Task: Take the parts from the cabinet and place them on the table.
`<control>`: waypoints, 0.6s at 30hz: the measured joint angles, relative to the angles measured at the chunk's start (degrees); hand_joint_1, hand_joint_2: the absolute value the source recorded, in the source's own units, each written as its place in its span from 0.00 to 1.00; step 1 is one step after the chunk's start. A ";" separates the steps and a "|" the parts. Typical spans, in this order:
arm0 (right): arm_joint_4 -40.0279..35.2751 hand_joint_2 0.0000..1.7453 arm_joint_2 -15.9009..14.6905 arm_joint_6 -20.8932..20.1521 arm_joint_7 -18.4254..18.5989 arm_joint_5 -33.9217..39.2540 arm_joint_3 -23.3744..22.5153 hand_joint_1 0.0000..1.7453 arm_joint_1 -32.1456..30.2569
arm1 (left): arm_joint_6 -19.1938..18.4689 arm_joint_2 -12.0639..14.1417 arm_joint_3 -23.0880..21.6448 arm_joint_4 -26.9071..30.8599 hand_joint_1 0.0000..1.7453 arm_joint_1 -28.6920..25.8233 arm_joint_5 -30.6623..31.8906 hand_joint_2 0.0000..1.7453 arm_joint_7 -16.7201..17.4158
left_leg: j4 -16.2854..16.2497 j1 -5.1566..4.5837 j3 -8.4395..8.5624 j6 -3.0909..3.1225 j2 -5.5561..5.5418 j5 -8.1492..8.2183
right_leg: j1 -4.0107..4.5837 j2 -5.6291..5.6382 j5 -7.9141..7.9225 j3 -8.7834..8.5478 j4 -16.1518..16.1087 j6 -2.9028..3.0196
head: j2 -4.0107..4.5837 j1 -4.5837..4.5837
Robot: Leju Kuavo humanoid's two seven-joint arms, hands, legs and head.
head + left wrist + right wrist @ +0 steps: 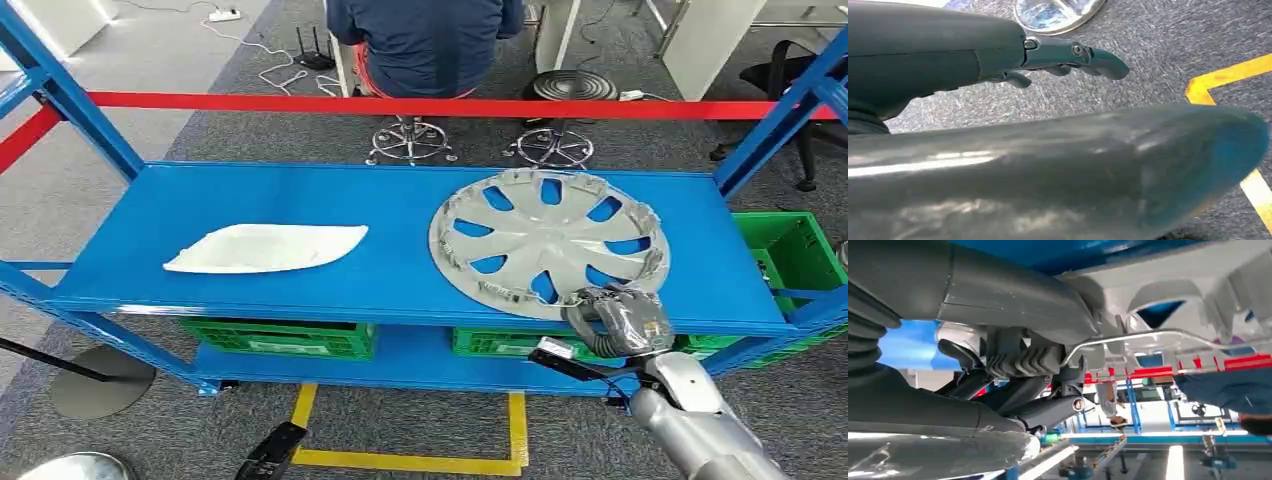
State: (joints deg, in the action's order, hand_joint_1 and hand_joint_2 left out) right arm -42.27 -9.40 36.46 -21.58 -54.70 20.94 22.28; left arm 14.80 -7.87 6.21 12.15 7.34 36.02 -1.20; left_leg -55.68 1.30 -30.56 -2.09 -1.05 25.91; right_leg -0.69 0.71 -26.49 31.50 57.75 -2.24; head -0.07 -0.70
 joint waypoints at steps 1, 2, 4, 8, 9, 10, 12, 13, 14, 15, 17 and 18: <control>-0.52 1.00 0.15 0.00 -1.02 1.51 -0.45 1.00 -0.40 | 0.00 -0.02 0.02 0.00 0.00 0.00 0.07 0.00 -0.02 | 0.00 0.00 -0.02 0.00 0.00 0.00 | 0.00 0.00 0.00 0.01 0.00 0.00 | 0.00 0.02; -0.78 1.00 0.22 0.00 -1.39 2.15 -0.70 1.00 -0.67 | 0.00 -0.02 0.02 0.00 0.00 0.01 0.09 0.00 -0.02 | 0.00 0.00 -0.03 0.00 0.00 0.00 | 0.00 0.02 0.00 0.03 0.00 0.00 | 0.00 0.00; -1.42 1.00 0.37 0.11 -2.36 3.10 -1.14 1.00 -1.23 | 0.00 -0.04 0.02 0.00 0.00 0.07 0.17 0.00 -0.13 | 0.00 0.00 -0.03 0.00 0.01 0.00 | 0.00 0.02 0.00 0.04 0.00 0.00 | 0.00 0.00; -5.32 1.00 1.88 -5.98 -10.15 17.44 -3.70 1.00 -3.51 | 0.22 -0.11 0.11 0.00 0.00 0.15 0.59 0.00 -0.57 | 0.00 0.00 -0.09 0.00 0.00 0.00 | 0.00 0.02 0.00 0.09 0.01 0.00 | 0.00 0.00; -7.02 1.00 2.53 -9.86 -12.42 23.15 -4.82 1.00 -4.19 | 0.26 -0.15 0.22 0.00 0.00 0.23 0.68 0.00 -0.81 | 0.00 0.00 -0.09 0.00 0.01 0.00 | 0.00 0.04 0.00 0.10 0.02 0.00 | 0.00 0.00; -9.16 1.00 3.26 -12.66 -13.56 27.24 -5.90 1.00 -5.05 | 0.35 -0.26 0.35 0.00 0.00 0.31 0.76 0.00 -0.98 | 0.00 0.01 -0.09 0.00 0.01 0.00 | 0.01 0.04 0.00 0.10 0.02 0.00 | 0.00 0.02; -13.47 1.00 4.33 -17.56 -14.77 31.91 -7.52 1.00 -6.03 | 0.44 -0.35 0.46 0.00 0.00 0.39 1.14 0.00 -1.22 | 0.00 0.01 -0.08 0.00 0.09 0.00 | 0.01 0.16 0.00 0.14 0.02 0.00 | 0.00 0.02; -15.22 1.00 4.81 -19.26 -15.12 32.91 -7.87 0.99 -6.54 | 0.46 -0.39 0.50 0.00 0.00 0.49 1.18 0.00 -1.27 | 0.00 0.01 -0.08 0.00 0.10 0.00 | 0.01 0.16 0.00 0.15 0.02 0.00 | 0.00 -0.02; -17.14 1.00 5.31 -20.55 -15.49 33.70 -8.22 0.95 -7.09 | 0.48 -0.44 0.55 0.00 0.00 0.58 1.27 0.00 -1.36 | 0.00 0.01 -0.09 0.00 0.09 0.00 | 0.01 0.12 0.00 0.15 0.02 0.00 | 0.00 0.02; -19.04 1.00 5.77 -21.63 -15.75 34.48 -8.52 0.96 -7.69 | 0.52 -0.46 0.68 0.00 0.00 0.65 1.35 0.00 -1.38 | 0.00 0.01 -0.10 0.00 0.08 0.00 | 0.01 0.08 0.00 0.15 0.02 0.00 | 0.00 0.00; -22.59 1.00 6.47 -23.40 -16.10 35.51 -8.76 0.96 -8.77 | 0.55 -0.46 0.87 0.00 0.00 0.70 1.62 0.00 -1.40 | 0.00 0.01 -0.10 -0.01 0.09 -0.01 | 0.01 0.13 0.00 0.16 0.03 0.01 | 0.00 0.00; -23.92 1.00 6.71 -23.89 -16.12 35.80 -8.76 0.96 -9.22 | 0.55 -0.46 0.94 0.00 0.00 0.76 1.64 0.00 -1.42 | 0.00 0.01 -0.11 -0.01 0.10 -0.01 | 0.01 0.14 0.00 0.17 0.03 0.01 | 0.00 -0.02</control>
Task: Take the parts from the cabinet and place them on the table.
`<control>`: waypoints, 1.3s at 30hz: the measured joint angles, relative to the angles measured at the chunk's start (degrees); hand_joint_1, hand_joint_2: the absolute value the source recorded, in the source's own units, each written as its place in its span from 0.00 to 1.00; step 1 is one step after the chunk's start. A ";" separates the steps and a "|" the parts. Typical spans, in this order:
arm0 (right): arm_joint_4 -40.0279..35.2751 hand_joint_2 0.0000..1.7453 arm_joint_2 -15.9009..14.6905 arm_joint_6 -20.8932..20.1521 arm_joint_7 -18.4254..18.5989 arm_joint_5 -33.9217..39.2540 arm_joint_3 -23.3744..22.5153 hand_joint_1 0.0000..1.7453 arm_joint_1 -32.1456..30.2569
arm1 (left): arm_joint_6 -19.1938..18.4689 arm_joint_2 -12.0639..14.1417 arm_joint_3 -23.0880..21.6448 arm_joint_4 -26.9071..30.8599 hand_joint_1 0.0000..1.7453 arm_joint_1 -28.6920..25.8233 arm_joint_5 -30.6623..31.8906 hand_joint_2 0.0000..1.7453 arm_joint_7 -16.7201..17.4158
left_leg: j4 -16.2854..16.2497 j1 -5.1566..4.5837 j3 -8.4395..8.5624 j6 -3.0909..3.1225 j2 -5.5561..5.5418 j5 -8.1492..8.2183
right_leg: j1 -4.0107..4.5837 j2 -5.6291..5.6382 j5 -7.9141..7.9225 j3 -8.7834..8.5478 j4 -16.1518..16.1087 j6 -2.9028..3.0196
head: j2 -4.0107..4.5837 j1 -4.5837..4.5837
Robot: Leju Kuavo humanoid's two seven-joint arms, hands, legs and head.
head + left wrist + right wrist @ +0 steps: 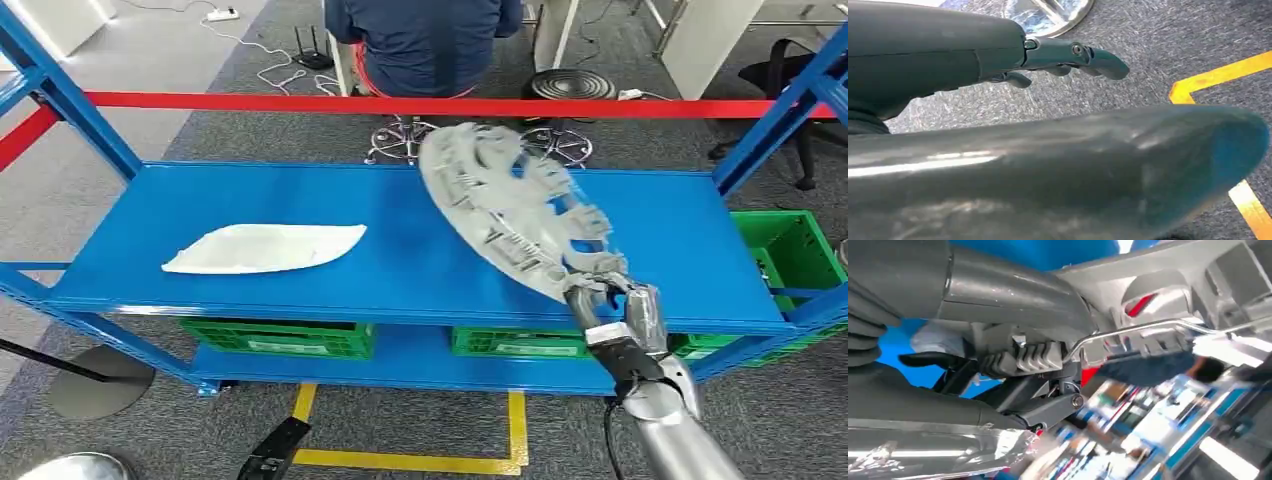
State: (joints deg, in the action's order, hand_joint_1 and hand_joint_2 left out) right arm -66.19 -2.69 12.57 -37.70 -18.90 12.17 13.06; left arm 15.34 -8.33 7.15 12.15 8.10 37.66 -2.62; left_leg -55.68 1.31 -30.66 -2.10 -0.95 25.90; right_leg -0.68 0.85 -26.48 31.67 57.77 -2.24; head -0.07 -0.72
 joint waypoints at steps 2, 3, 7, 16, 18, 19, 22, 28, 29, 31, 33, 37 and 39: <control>-2.05 1.00 0.46 -0.52 -0.04 0.33 0.04 0.96 -0.89 | 0.00 -0.04 0.11 0.00 0.00 0.15 0.07 0.00 -0.06 | 0.00 0.00 -0.05 0.01 -0.02 0.00 | 0.00 -0.10 0.00 0.00 0.00 0.00 | 0.00 0.02; -2.92 1.00 0.70 -0.56 -0.02 0.39 0.04 0.96 -1.21 | 0.00 -0.04 0.15 0.00 0.00 0.19 0.07 0.00 -0.07 | 0.00 -0.01 -0.08 0.02 -0.03 -0.01 | 0.00 -0.13 0.00 0.02 0.00 0.00 | 0.00 0.02; -4.78 1.00 1.03 -0.81 0.00 0.72 -0.11 0.95 -2.11 | 0.00 -0.04 0.33 0.00 0.00 0.21 0.07 0.00 -0.11 | 0.00 -0.02 -0.19 0.02 -0.04 -0.02 | -0.01 -0.11 0.00 0.10 0.00 0.00 | 0.00 0.04; -6.64 1.00 1.77 -2.03 -0.13 3.21 -0.50 0.99 -3.39 | 0.81 -0.02 0.48 0.00 0.00 0.27 0.11 0.00 -0.50 | 0.00 -0.05 -0.31 0.02 -0.04 -0.02 | -0.05 -0.10 0.01 0.28 0.00 0.00 | 0.00 0.02; -7.05 1.00 2.08 -4.12 -0.04 4.11 -0.52 1.00 -4.14 | 1.22 0.00 0.68 0.00 0.00 0.27 -0.07 0.00 -0.70 | 0.00 -0.05 -0.33 0.02 -0.04 -0.02 | -0.04 -0.11 0.01 0.28 0.00 0.00 | 0.00 0.02; -7.44 1.00 2.14 -5.65 -0.19 4.18 -0.42 1.00 -4.59 | 1.36 0.00 0.83 0.00 0.00 0.26 -0.07 0.00 -0.81 | 0.00 -0.05 -0.34 0.02 -0.04 -0.02 | -0.04 -0.11 0.01 0.29 0.00 0.00 | 0.00 0.04; -8.63 1.00 2.12 -10.15 -1.60 3.23 1.03 1.00 -6.01 | 1.42 0.11 1.07 0.00 0.00 0.29 0.31 0.00 -0.87 | 0.00 -0.05 -0.35 0.02 0.00 -0.01 | -0.04 -0.02 0.01 0.33 0.00 0.00 | 0.00 0.02; -9.76 1.00 2.23 -11.93 -2.05 2.05 5.99 1.00 -6.47 | 1.66 -0.02 1.31 0.02 0.00 0.98 0.83 0.00 -1.53 | 0.00 -0.05 -0.35 0.03 -0.04 -0.04 | -0.04 -0.18 0.01 0.27 0.00 0.00 | 0.00 0.00; -9.74 1.00 2.25 -11.91 -2.05 2.08 6.29 1.00 -6.34 | 1.66 -0.04 1.35 0.02 0.00 1.01 0.81 1.00 -1.81 | 0.00 -0.05 -0.35 0.04 -0.04 -0.05 | -0.04 -0.18 0.01 0.26 0.00 0.00 | 0.00 0.04; -9.61 1.00 2.29 -11.80 -2.03 2.21 6.78 1.00 -6.18 | 1.64 -0.09 1.46 0.02 0.00 1.04 0.63 1.00 -2.34 | 0.00 -0.06 -0.35 0.03 -0.03 -0.06 | -0.04 -0.12 0.03 0.26 0.00 0.00 | 0.00 0.04; -9.41 1.00 2.29 -11.56 -2.03 2.23 7.04 1.00 -6.16 | 0.81 -0.17 1.66 0.02 0.00 1.11 0.44 0.00 -3.65 | 0.00 -0.06 -0.35 0.04 -0.03 -0.08 | -0.05 -0.13 0.06 0.26 0.00 -0.02 | 0.00 0.04; -9.02 1.00 2.29 -10.84 -2.05 2.21 7.37 1.00 -6.10 | -3.46 -0.15 2.12 0.02 0.00 1.30 -1.29 0.00 -7.76 | -0.01 -0.07 -0.35 0.06 -0.03 -0.08 | -0.06 -0.13 0.06 0.27 -0.01 -0.03 | 0.00 0.02; -8.98 1.00 2.29 -10.58 -2.08 2.25 7.45 1.00 -6.10 | -4.94 -0.11 2.67 0.02 0.00 1.35 -1.75 0.00 -9.59 | -0.01 -0.07 -0.35 0.06 -0.03 -0.08 | -0.06 -0.13 0.06 0.28 -0.01 -0.02 | 0.00 0.02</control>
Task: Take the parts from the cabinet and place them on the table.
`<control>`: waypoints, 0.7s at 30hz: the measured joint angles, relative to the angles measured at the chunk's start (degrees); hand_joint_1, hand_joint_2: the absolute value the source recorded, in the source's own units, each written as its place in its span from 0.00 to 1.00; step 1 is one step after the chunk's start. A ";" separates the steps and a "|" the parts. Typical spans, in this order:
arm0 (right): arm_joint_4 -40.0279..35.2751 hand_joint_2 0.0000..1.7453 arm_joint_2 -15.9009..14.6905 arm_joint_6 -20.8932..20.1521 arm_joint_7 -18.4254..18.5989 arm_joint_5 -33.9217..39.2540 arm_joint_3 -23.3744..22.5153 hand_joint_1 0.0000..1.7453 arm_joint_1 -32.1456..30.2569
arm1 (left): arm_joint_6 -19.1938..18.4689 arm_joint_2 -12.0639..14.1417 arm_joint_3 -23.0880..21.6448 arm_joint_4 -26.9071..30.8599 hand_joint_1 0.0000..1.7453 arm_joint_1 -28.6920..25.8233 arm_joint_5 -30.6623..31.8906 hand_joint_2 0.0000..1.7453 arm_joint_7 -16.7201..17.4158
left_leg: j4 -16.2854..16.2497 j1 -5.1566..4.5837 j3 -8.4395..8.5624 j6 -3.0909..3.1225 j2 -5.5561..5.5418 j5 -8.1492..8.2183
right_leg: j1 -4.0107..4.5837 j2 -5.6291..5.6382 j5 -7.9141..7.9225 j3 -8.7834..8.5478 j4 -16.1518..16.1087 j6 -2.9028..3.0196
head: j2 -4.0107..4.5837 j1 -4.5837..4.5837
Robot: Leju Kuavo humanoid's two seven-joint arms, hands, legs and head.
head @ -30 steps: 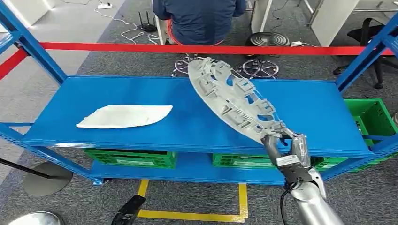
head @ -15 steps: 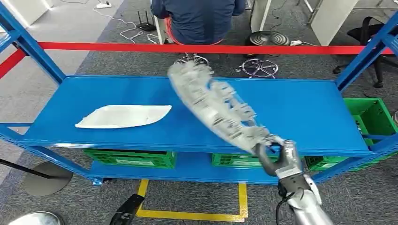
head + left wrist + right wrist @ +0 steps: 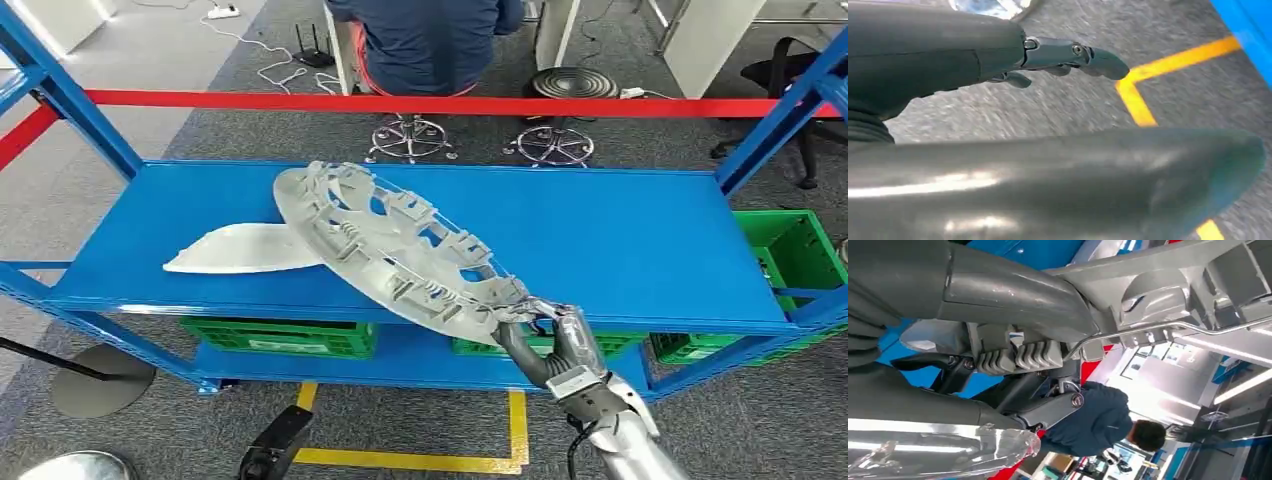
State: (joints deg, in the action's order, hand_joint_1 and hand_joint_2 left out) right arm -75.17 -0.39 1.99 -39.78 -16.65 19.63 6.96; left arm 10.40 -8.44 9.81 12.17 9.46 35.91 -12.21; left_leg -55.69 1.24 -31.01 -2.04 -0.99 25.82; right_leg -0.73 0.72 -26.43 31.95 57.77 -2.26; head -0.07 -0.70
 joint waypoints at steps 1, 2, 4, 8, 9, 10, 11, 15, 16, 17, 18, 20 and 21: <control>0.00 1.00 0.00 0.09 0.00 0.04 0.07 1.00 0.00 | -0.35 0.02 0.15 0.00 0.00 0.05 0.00 0.00 -0.57 | 0.00 0.00 0.00 0.00 0.00 0.00 | 0.00 0.00 0.00 0.00 0.00 0.00 | 0.00 0.00; 0.02 1.00 0.00 0.20 0.00 0.07 0.13 1.00 0.00 | -0.64 0.07 0.22 0.00 0.00 0.10 0.00 0.00 -1.03 | 0.00 0.00 0.00 0.00 0.00 0.00 | 0.00 0.00 0.00 0.00 0.00 0.00 | 0.00 0.00; 0.09 1.00 0.00 0.37 0.00 0.11 0.22 1.00 -0.01 | -0.98 0.13 0.42 0.00 0.00 0.18 -0.02 0.00 -1.54 | 0.00 0.01 0.00 0.00 0.00 0.00 | 0.01 0.00 0.00 0.00 0.01 0.00 | 0.00 0.00; 0.20 1.00 0.00 0.55 0.00 0.13 0.35 1.00 -0.01 | -1.03 0.24 0.66 0.00 0.00 0.22 -0.26 0.00 -2.14 | 0.00 0.00 0.00 0.00 0.00 -0.01 | 0.01 0.00 0.00 0.00 0.01 0.00 | 0.00 0.00; 0.20 1.00 0.00 0.63 0.00 0.15 0.37 1.00 -0.02 | -1.03 0.24 0.76 0.00 0.00 0.23 -0.65 0.00 -2.91 | 0.00 0.00 0.00 0.00 0.00 -0.01 | 0.00 0.00 0.00 0.00 0.00 0.00 | 0.00 0.00; 0.20 1.00 0.00 0.75 0.00 0.15 0.37 1.00 -0.03 | -1.03 0.24 1.00 0.00 0.00 0.28 -0.92 0.00 -3.82 | 0.00 0.00 0.00 0.00 0.00 -0.01 | 0.00 0.00 0.00 0.00 0.00 0.00 | 0.00 0.00; 0.20 1.00 0.00 0.83 0.00 0.15 0.39 1.00 -0.05 | -0.98 0.22 1.16 0.00 0.00 0.38 -1.20 0.00 -4.62 | 0.00 0.00 0.00 0.00 0.00 -0.01 | 0.00 0.00 0.00 0.00 0.00 0.00 | 0.00 0.00; 0.20 1.00 0.00 0.98 0.00 0.15 0.44 1.00 -0.11 | -0.53 0.13 1.92 0.00 0.00 1.09 -1.38 0.00 -6.80 | 0.00 0.00 0.00 0.00 0.00 -0.01 | 0.00 -0.01 0.00 -0.01 0.00 0.00 | 0.00 0.00; 0.20 1.00 0.00 1.01 0.00 0.15 0.44 1.00 -0.10 | -0.35 0.11 1.99 0.02 0.00 1.28 -1.38 0.00 -7.17 | 0.00 0.00 0.00 0.00 0.00 -0.01 | 0.00 -0.01 0.00 -0.01 0.00 0.00 | 0.00 0.00; 0.22 1.00 0.02 1.01 0.00 0.15 0.46 1.00 -0.09 | -0.22 0.07 2.03 0.02 0.00 1.48 -1.38 0.00 -7.33 | 0.00 0.00 0.00 0.00 0.00 -0.01 | 0.00 -0.01 0.01 -0.01 0.00 0.00 | 0.00 0.00; 0.26 1.00 0.02 1.01 0.00 0.15 0.46 1.00 -0.08 | -0.13 0.04 2.05 0.02 0.00 1.66 -1.38 0.00 -7.35 | 0.00 0.00 0.00 0.00 0.00 -0.01 | 0.00 -0.01 0.01 -0.01 0.00 0.00 | 0.00 0.00; 0.26 1.00 0.02 1.07 0.00 0.17 0.50 1.00 -0.07 | 0.13 -0.04 2.10 0.02 0.00 1.91 -1.38 0.00 -7.78 | 0.00 0.00 0.01 0.00 0.00 -0.01 | 0.00 0.00 0.01 -0.01 0.00 0.00 | 0.00 0.00; 0.28 1.00 0.02 1.16 0.00 0.24 0.50 1.00 -0.06 | 0.39 -0.09 2.12 0.02 0.00 1.99 -1.38 0.00 -8.51 | 0.00 0.00 0.00 0.00 0.00 -0.01 | 0.00 0.00 0.01 0.00 0.00 0.00 | 0.00 0.00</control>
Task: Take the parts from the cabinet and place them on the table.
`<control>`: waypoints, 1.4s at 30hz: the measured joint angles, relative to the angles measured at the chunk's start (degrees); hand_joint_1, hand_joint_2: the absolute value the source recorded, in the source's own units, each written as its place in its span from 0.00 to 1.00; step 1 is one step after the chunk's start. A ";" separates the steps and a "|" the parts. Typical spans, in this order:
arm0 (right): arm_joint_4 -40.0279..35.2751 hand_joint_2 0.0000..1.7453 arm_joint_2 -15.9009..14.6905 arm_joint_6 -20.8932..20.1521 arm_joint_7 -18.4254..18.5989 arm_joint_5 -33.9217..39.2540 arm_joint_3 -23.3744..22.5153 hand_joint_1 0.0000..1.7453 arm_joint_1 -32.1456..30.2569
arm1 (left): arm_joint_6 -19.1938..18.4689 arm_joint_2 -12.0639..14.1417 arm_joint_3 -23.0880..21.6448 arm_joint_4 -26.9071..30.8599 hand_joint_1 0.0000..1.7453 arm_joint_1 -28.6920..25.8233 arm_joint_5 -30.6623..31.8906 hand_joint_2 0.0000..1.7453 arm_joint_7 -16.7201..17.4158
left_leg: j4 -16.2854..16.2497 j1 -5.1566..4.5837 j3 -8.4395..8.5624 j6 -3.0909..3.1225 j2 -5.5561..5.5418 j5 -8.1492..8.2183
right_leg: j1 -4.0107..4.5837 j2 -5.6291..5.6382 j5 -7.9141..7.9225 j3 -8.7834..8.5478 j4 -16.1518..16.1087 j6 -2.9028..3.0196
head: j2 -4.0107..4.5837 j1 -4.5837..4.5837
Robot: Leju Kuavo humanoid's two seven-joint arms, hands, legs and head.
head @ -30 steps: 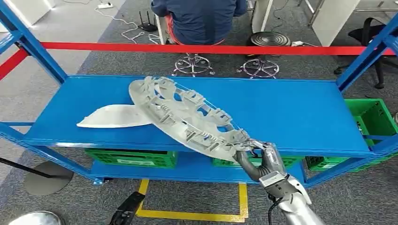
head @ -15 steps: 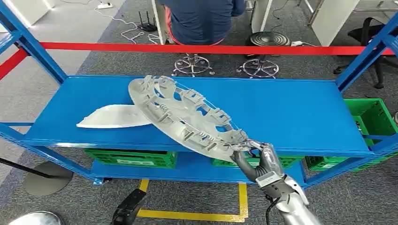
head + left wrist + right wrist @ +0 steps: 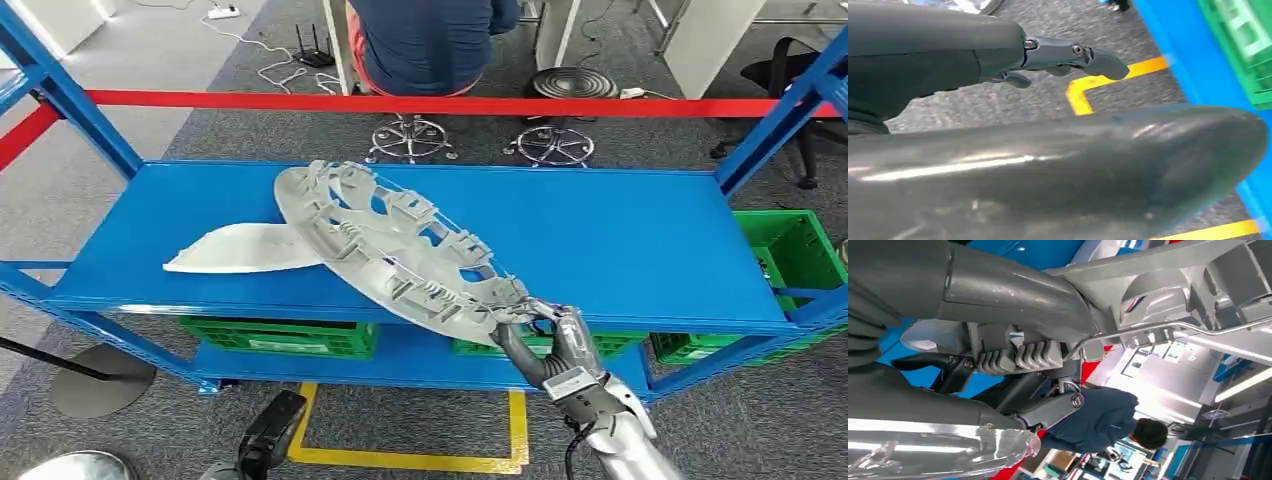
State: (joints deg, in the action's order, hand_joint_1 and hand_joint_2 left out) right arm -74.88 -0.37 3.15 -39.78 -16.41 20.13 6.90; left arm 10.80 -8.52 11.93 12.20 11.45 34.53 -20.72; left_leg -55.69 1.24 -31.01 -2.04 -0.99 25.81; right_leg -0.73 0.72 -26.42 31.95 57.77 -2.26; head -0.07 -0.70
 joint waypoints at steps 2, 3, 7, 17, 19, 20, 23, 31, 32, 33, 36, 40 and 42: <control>0.15 1.00 0.02 0.26 0.00 0.22 0.00 1.00 0.11 | 1.27 -0.22 0.09 0.13 0.00 0.34 0.00 0.00 -2.58 | 0.00 0.00 0.00 0.00 0.00 0.00 | 0.00 -0.01 0.00 0.00 0.00 0.00 | 0.00 0.00; 0.24 1.00 0.02 0.37 0.00 0.44 0.00 1.00 0.18 | 2.03 -0.33 0.11 0.18 0.00 0.69 -0.02 0.00 -3.87 | 0.00 0.00 0.00 0.00 0.00 0.00 | 0.00 -0.02 0.00 -0.01 0.00 0.00 | 0.00 0.00; 0.46 1.00 0.09 -1.34 0.00 1.79 -0.04 1.00 0.24 | 4.77 -0.72 0.26 0.33 0.00 2.04 0.19 0.00 -5.24 | 0.00 0.00 0.00 0.00 -0.01 -0.01 | 0.00 0.00 0.01 -0.04 0.00 0.00 | 0.00 0.00; 0.63 1.00 1.90 -7.91 -0.02 2.80 5.62 1.00 -0.38 | 15.61 -0.59 0.28 0.35 0.00 1.43 4.02 0.00 5.47 | 0.01 0.07 0.00 -0.01 0.02 0.00 | 0.07 0.08 0.00 0.04 0.02 0.03 | 0.00 0.00; 0.98 1.00 2.12 -7.91 -0.02 2.90 6.82 1.00 -0.42 | 16.79 -0.39 0.28 0.35 0.00 1.04 4.63 0.00 6.82 | 0.01 0.07 0.00 -0.01 0.03 0.00 | 0.07 0.07 0.00 0.03 0.02 0.04 | 0.00 0.00; 1.09 1.00 2.21 -7.89 -0.02 2.91 7.17 1.00 -0.42 | 16.96 -0.28 0.28 0.35 0.00 0.89 4.72 0.00 7.04 | 0.01 0.07 0.00 -0.01 0.03 0.00 | 0.07 0.07 0.00 0.02 0.01 0.04 | 0.00 0.02; 1.42 1.00 2.43 -7.89 -0.02 2.93 7.98 1.00 -0.41 | 17.20 -0.06 0.28 0.35 0.00 0.60 4.98 0.00 7.26 | 0.01 0.05 0.00 -0.01 0.03 0.00 | 0.06 0.06 0.00 0.00 0.01 0.03 | 0.00 0.00; 2.41 1.00 2.64 -7.37 -0.02 2.93 9.49 0.99 0.00 | 19.63 0.31 -0.24 0.28 0.00 0.47 7.43 0.00 16.18 | 0.01 0.04 0.03 -0.03 0.03 -0.03 | 0.05 0.06 0.04 -0.02 0.01 0.05 | 0.00 0.00; 2.65 1.00 2.71 -7.34 -0.02 2.95 9.71 1.00 0.18 | 19.67 0.37 -0.24 0.26 0.00 0.39 7.43 0.00 16.97 | 0.01 0.05 0.03 -0.03 0.02 -0.03 | 0.05 0.06 0.04 -0.02 0.01 0.05 | 0.00 0.00; 2.97 1.00 2.75 -7.26 -0.02 3.17 10.05 1.00 0.44 | 20.02 0.46 -0.24 0.26 0.00 0.29 7.54 1.00 17.75 | 0.01 0.06 0.04 -0.05 0.02 -0.05 | 0.05 0.07 0.04 -0.02 0.01 0.05 | 0.00 0.00; 3.39 1.00 2.80 -7.10 -0.04 3.69 10.60 1.00 0.82 | 22.27 0.98 -0.26 0.26 0.00 -0.05 8.65 1.00 19.93 | 0.01 0.07 0.04 -0.06 0.03 -0.05 | 0.06 0.07 0.04 -0.02 0.02 0.05 | 0.00 0.02; 3.56 1.00 2.80 -7.01 -0.04 4.17 11.08 1.00 0.90 | 23.39 1.99 -0.15 0.26 0.00 -0.51 8.15 1.00 20.57 | 0.01 0.07 0.04 -0.06 0.02 -0.05 | 0.06 0.07 0.04 -0.02 0.02 0.05 | 0.00 0.00; 3.56 1.00 2.82 -7.36 -0.04 4.61 11.54 0.98 0.92 | 23.39 2.32 -0.07 0.26 0.00 -0.62 7.80 1.00 20.55 | 0.01 0.06 0.04 -0.06 0.02 -0.05 | 0.06 0.07 0.04 -0.02 0.02 0.05 | 0.00 0.02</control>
State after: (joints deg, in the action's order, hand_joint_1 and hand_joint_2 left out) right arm -71.32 2.45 -4.21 -39.82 -11.81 31.67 7.81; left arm 34.18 -6.21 11.87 12.46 10.82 42.34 -0.18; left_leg -55.68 1.30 -30.97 -2.10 -0.96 25.76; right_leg -0.67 0.79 -26.38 31.93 57.79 -2.21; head -0.07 -0.68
